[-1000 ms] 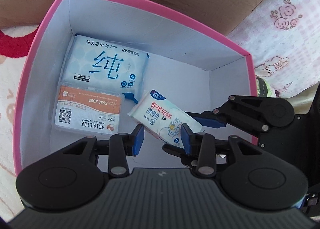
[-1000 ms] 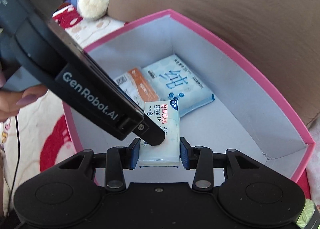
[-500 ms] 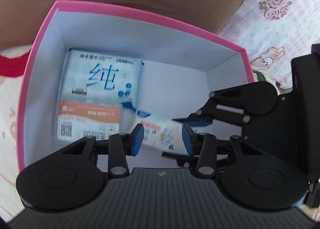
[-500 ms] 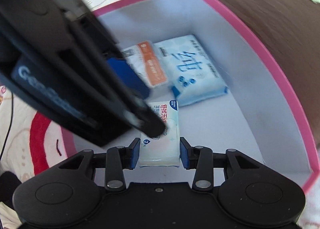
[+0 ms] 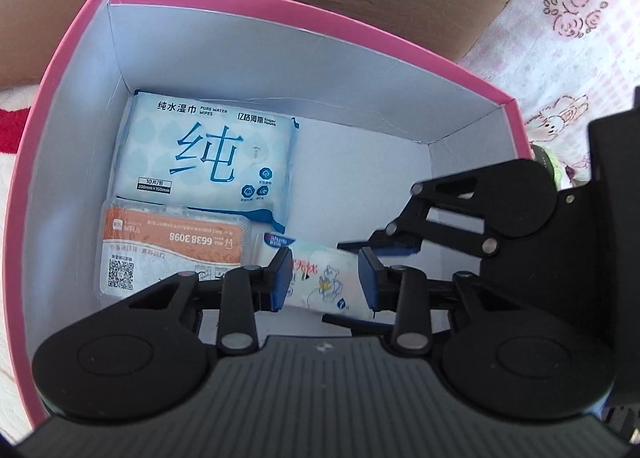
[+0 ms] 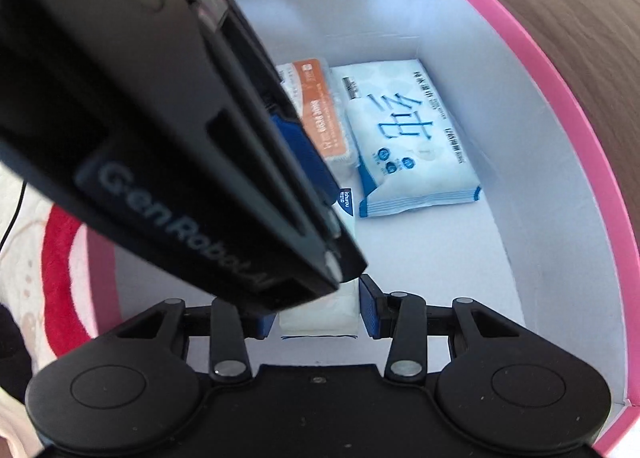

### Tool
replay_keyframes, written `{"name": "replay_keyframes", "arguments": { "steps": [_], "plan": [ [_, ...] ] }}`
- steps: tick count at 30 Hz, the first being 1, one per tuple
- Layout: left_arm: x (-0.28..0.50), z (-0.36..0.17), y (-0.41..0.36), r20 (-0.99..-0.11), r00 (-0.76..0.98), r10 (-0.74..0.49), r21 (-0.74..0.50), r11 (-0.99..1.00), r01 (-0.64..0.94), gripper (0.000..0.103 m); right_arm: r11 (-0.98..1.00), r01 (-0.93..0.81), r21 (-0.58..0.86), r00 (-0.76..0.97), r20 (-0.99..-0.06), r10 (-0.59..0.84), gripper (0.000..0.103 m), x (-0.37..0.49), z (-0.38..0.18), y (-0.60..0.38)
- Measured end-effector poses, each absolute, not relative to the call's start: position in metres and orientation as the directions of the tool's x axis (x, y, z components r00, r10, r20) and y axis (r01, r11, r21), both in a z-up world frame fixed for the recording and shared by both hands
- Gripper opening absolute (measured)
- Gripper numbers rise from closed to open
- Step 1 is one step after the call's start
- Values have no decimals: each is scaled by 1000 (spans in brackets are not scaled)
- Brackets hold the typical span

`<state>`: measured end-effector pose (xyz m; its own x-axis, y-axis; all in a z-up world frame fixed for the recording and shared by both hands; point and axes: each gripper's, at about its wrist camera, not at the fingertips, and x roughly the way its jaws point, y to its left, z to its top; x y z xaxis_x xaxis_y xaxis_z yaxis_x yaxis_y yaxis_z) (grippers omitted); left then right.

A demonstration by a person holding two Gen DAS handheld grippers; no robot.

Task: Organize objects
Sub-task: 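Open both grippers and raise them out of the pink box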

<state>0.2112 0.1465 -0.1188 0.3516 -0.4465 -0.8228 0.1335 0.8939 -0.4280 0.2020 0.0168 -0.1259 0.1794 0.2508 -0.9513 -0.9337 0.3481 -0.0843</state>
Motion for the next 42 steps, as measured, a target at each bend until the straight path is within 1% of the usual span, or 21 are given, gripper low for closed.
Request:
{"name": "replay_keyframes", "arguments": {
  "steps": [1, 2, 3, 5, 7, 11, 13, 14, 15, 16, 17, 18, 20, 21, 25, 31, 35, 38, 42],
  "plan": [
    [211, -119, 146, -825, 351, -444, -424, 895, 135, 34, 347, -932, -106, 199, -949, 245, 53, 201, -125, 18],
    [211, -119, 146, -826, 350, -442, -423, 896, 135, 34, 344, -930, -133, 223, -945, 239, 62, 200, -124, 18],
    [211, -119, 146, -825, 352, -443, -424, 896, 135, 34, 343, -926, -159, 247, -941, 231, 68, 199, -124, 19],
    [210, -121, 146, -825, 354, -442, -425, 896, 128, 34, 361, -911, -199, 288, -933, 214, 74, 199, -122, 19],
    [212, -128, 146, -826, 349, -444, -433, 894, 113, 34, 403, -888, -221, 317, -929, 189, 75, 198, -120, 18],
    [212, -128, 143, -826, 362, -432, -417, 900, 124, 34, 504, -847, -173, 290, -943, 165, 74, 198, -118, 11],
    [211, -127, 142, -829, 365, -423, -405, 905, 129, 33, 579, -806, -126, 260, -953, 155, 72, 203, -118, 6],
    [212, -126, 142, -832, 368, -415, -396, 909, 131, 33, 619, -782, -79, 229, -959, 168, 66, 208, -119, 2],
    [212, -125, 142, -833, 373, -410, -390, 911, 131, 31, 655, -756, -25, 194, -963, 186, 56, 211, -119, -2],
    [212, -124, 143, -830, 379, -409, -391, 912, 126, 29, 678, -735, 10, 169, -966, 198, 52, 214, -120, -4],
    [212, -123, 144, -825, 385, -413, -400, 909, 118, 26, 692, -721, 28, 160, -966, 205, 45, 215, -122, -6],
    [212, -122, 145, -821, 387, -420, -410, 905, 114, 25, 700, -713, 34, 162, -964, 212, 42, 215, -123, -6],
    [213, -121, 146, -816, 391, -426, -418, 902, 109, 24, 712, -702, 26, 177, -962, 210, 31, 216, -125, -6],
    [214, -121, 146, -819, 390, -421, -413, 904, 111, 24, 721, -692, 30, 182, -960, 215, 29, 217, -126, -6],
    [212, -119, 145, -830, 396, -394, -376, 918, 124, 24, 722, -692, 15, 232, -942, 243, 28, 214, -122, -4],
    [213, -115, 145, -825, 402, -398, -385, 916, 118, 24, 746, -662, 69, 216, -936, 278, 30, 214, -118, 4],
    [203, -109, 154, -826, 406, -391, -367, 920, 140, 24, 751, -653, 104, 236, -913, 332, 31, 210, -102, -5],
    [193, -97, 159, -819, 413, -399, -369, 917, 153, 25, 740, -663, 111, 255, -896, 363, 31, 202, -87, -14],
    [179, -76, 160, -815, 433, -385, -342, 923, 176, 25, 742, -656, 135, 291, -862, 414, 31, 181, -61, -39]
  ]
}}
